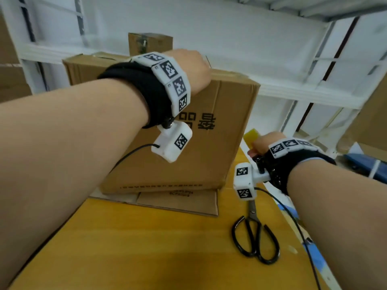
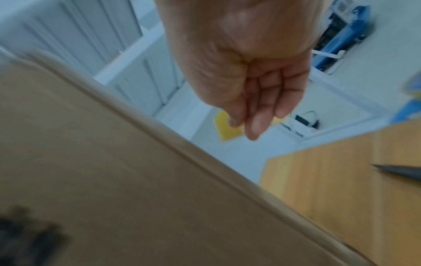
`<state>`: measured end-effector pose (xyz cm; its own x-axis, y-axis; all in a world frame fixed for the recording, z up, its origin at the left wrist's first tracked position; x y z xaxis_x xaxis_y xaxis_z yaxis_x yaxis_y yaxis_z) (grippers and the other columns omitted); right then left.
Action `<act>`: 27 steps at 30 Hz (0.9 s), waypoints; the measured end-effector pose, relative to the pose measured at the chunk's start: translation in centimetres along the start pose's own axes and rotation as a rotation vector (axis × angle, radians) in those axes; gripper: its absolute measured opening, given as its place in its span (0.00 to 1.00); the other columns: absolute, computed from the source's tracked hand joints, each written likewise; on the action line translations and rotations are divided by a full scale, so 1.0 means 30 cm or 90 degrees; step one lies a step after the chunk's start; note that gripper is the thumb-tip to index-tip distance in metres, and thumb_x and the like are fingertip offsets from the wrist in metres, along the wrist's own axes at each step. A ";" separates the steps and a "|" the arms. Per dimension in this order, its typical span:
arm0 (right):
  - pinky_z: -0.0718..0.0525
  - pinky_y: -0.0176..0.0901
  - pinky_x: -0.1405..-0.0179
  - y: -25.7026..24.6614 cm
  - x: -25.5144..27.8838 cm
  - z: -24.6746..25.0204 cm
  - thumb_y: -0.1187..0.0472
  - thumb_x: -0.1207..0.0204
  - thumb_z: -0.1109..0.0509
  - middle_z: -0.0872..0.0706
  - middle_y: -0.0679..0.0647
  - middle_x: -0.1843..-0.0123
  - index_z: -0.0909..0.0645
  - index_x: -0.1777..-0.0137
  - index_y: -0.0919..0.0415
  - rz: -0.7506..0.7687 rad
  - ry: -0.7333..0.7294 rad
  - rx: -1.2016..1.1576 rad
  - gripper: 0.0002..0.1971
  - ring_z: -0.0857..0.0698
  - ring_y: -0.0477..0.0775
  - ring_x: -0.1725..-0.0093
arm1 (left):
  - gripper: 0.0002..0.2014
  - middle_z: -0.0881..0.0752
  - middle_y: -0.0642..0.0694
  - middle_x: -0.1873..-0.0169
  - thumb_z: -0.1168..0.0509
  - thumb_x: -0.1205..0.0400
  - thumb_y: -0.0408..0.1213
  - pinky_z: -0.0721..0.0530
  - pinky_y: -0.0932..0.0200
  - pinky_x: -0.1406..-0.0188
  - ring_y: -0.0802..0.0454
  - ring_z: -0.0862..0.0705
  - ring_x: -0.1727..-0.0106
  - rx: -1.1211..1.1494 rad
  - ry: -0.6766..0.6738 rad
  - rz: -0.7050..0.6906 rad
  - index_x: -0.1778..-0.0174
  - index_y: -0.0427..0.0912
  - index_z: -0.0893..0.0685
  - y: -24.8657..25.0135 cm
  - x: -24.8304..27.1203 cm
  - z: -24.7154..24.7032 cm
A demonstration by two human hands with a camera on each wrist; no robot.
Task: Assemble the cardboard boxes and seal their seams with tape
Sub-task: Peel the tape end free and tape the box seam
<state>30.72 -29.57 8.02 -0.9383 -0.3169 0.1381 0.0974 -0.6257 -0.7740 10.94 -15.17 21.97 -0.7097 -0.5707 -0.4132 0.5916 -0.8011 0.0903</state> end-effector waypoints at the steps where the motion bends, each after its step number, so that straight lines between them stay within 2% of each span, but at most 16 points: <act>1: 0.13 0.40 0.55 -0.057 0.028 0.050 0.57 0.17 0.35 0.11 0.50 0.70 0.21 0.60 0.58 0.043 0.088 0.027 0.10 0.11 0.54 0.59 | 0.20 0.17 0.37 0.48 0.56 0.10 0.43 0.23 0.56 0.60 0.40 0.19 0.52 -0.003 -0.017 -0.030 0.44 0.37 0.21 0.002 0.006 0.002; 2: 0.14 0.43 0.49 -0.109 0.037 0.095 0.54 0.18 0.37 0.13 0.54 0.64 0.21 0.60 0.59 0.100 0.152 0.026 0.12 0.11 0.57 0.54 | 0.23 0.17 0.35 0.46 0.58 0.10 0.44 0.21 0.53 0.53 0.38 0.17 0.50 -0.011 -0.026 -0.031 0.42 0.35 0.20 -0.001 -0.001 -0.005; 3: 0.13 0.48 0.46 -0.160 0.044 0.127 0.51 0.22 0.37 0.14 0.54 0.60 0.21 0.58 0.58 0.144 0.187 -0.031 0.11 0.11 0.58 0.50 | 0.26 0.16 0.34 0.46 0.60 0.10 0.47 0.21 0.51 0.50 0.39 0.17 0.53 -0.031 -0.043 -0.039 0.44 0.34 0.19 -0.003 -0.003 -0.008; 4: 0.11 0.53 0.45 -0.217 0.064 0.155 0.48 0.27 0.38 0.12 0.53 0.58 0.21 0.55 0.55 0.193 0.232 -0.133 0.11 0.10 0.59 0.49 | 0.29 0.15 0.34 0.46 0.61 0.10 0.50 0.22 0.51 0.49 0.40 0.18 0.55 -0.017 -0.046 -0.039 0.49 0.34 0.19 -0.005 0.008 -0.003; 5: 0.10 0.56 0.47 -0.267 0.098 0.184 0.47 0.32 0.38 0.10 0.53 0.57 0.21 0.52 0.52 0.240 0.289 -0.178 0.13 0.09 0.59 0.52 | 0.32 0.15 0.33 0.44 0.63 0.11 0.53 0.23 0.51 0.47 0.40 0.17 0.52 0.000 -0.050 -0.041 0.49 0.34 0.18 -0.005 0.018 0.006; 6: 0.10 0.57 0.50 -0.312 0.131 0.199 0.46 0.33 0.38 0.09 0.53 0.58 0.21 0.51 0.49 0.278 0.321 -0.240 0.13 0.08 0.58 0.55 | 0.34 0.17 0.33 0.39 0.64 0.11 0.55 0.25 0.50 0.42 0.39 0.17 0.45 0.007 -0.056 -0.038 0.42 0.35 0.18 -0.006 0.023 0.010; 8: 0.09 0.57 0.54 -0.421 0.241 0.179 0.50 0.28 0.35 0.09 0.53 0.61 0.22 0.49 0.47 0.378 0.305 -0.293 0.08 0.09 0.56 0.60 | 0.30 0.23 0.35 0.28 0.63 0.10 0.53 0.28 0.47 0.32 0.39 0.22 0.31 0.007 -0.078 -0.043 0.24 0.40 0.27 -0.006 0.041 0.012; 9: 0.10 0.55 0.58 -0.481 0.315 0.156 0.55 0.24 0.34 0.09 0.55 0.61 0.23 0.48 0.49 0.422 0.271 -0.306 0.06 0.09 0.55 0.63 | 0.28 0.26 0.36 0.26 0.63 0.10 0.51 0.30 0.47 0.28 0.39 0.25 0.28 0.009 -0.083 -0.058 0.21 0.42 0.32 -0.005 0.051 0.017; 11: 0.13 0.47 0.68 -0.582 0.360 0.092 0.61 0.18 0.34 0.09 0.59 0.61 0.22 0.43 0.53 0.474 0.189 -0.304 0.07 0.11 0.52 0.69 | 0.26 0.28 0.38 0.24 0.62 0.09 0.50 0.33 0.51 0.27 0.41 0.28 0.25 0.012 -0.101 -0.067 0.20 0.44 0.34 -0.009 0.054 0.025; 14: 0.12 0.47 0.68 -0.654 0.377 -0.001 0.63 0.16 0.35 0.10 0.59 0.62 0.21 0.37 0.58 0.465 0.100 -0.255 0.10 0.13 0.52 0.71 | 0.23 0.29 0.41 0.24 0.59 0.09 0.45 0.36 0.56 0.28 0.44 0.30 0.24 0.002 -0.133 -0.118 0.20 0.44 0.34 -0.019 0.044 0.031; 16: 0.10 0.52 0.67 -0.678 0.349 -0.049 0.64 0.17 0.35 0.10 0.60 0.63 0.21 0.43 0.58 0.443 0.066 -0.242 0.06 0.13 0.55 0.72 | 0.24 0.27 0.40 0.25 0.59 0.09 0.48 0.37 0.57 0.28 0.45 0.29 0.26 0.018 -0.166 -0.134 0.19 0.45 0.35 -0.059 0.031 0.039; 18: 0.08 0.59 0.60 -0.706 0.300 -0.080 0.63 0.19 0.34 0.09 0.61 0.63 0.20 0.55 0.58 0.426 0.042 -0.186 0.03 0.10 0.58 0.68 | 0.25 0.27 0.41 0.25 0.57 0.10 0.52 0.36 0.56 0.28 0.45 0.28 0.26 0.021 -0.183 -0.167 0.18 0.47 0.36 -0.125 0.010 0.048; 20: 0.08 0.56 0.56 -0.756 0.239 -0.107 0.61 0.21 0.34 0.07 0.62 0.57 0.22 0.62 0.56 0.412 0.009 -0.121 0.08 0.08 0.58 0.62 | 0.27 0.30 0.43 0.22 0.56 0.12 0.55 0.37 0.53 0.23 0.46 0.31 0.23 0.011 -0.206 -0.174 0.17 0.51 0.41 -0.207 -0.035 0.038; 22: 0.08 0.50 0.55 -0.807 0.208 -0.124 0.60 0.20 0.34 0.07 0.61 0.53 0.21 0.63 0.56 0.390 -0.023 -0.084 0.09 0.09 0.54 0.63 | 0.29 0.35 0.46 0.19 0.56 0.13 0.58 0.41 0.49 0.19 0.48 0.35 0.20 0.002 -0.233 -0.183 0.16 0.53 0.45 -0.259 -0.078 0.025; 25: 0.10 0.61 0.46 -0.874 0.165 -0.185 0.56 0.18 0.35 0.07 0.64 0.59 0.20 0.65 0.63 0.334 -0.047 -0.059 0.15 0.11 0.59 0.63 | 0.29 0.38 0.48 0.18 0.55 0.13 0.57 0.44 0.47 0.18 0.51 0.39 0.18 0.036 -0.264 -0.209 0.15 0.52 0.46 -0.304 -0.153 -0.004; 27: 0.11 0.68 0.47 -0.883 0.153 -0.233 0.46 0.27 0.33 0.08 0.64 0.61 0.18 0.63 0.63 0.340 -0.026 -0.043 0.18 0.10 0.68 0.59 | 0.27 0.43 0.49 0.16 0.56 0.11 0.51 0.51 0.53 0.17 0.54 0.44 0.17 0.069 -0.263 -0.250 0.15 0.47 0.46 -0.316 -0.172 -0.023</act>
<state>21.50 -9.47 24.84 -0.7502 -0.6070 -0.2624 0.5345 -0.3230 -0.7810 9.25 -4.50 22.62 -0.9715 -0.2321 -0.0485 0.2262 -0.9686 0.1032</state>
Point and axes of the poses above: each hand's wrist, its own x-axis away from the middle knuckle, its own z-axis out of the back of the hand, y = z × x, the point moved 3 cm from there along -x, towards the middle knuckle
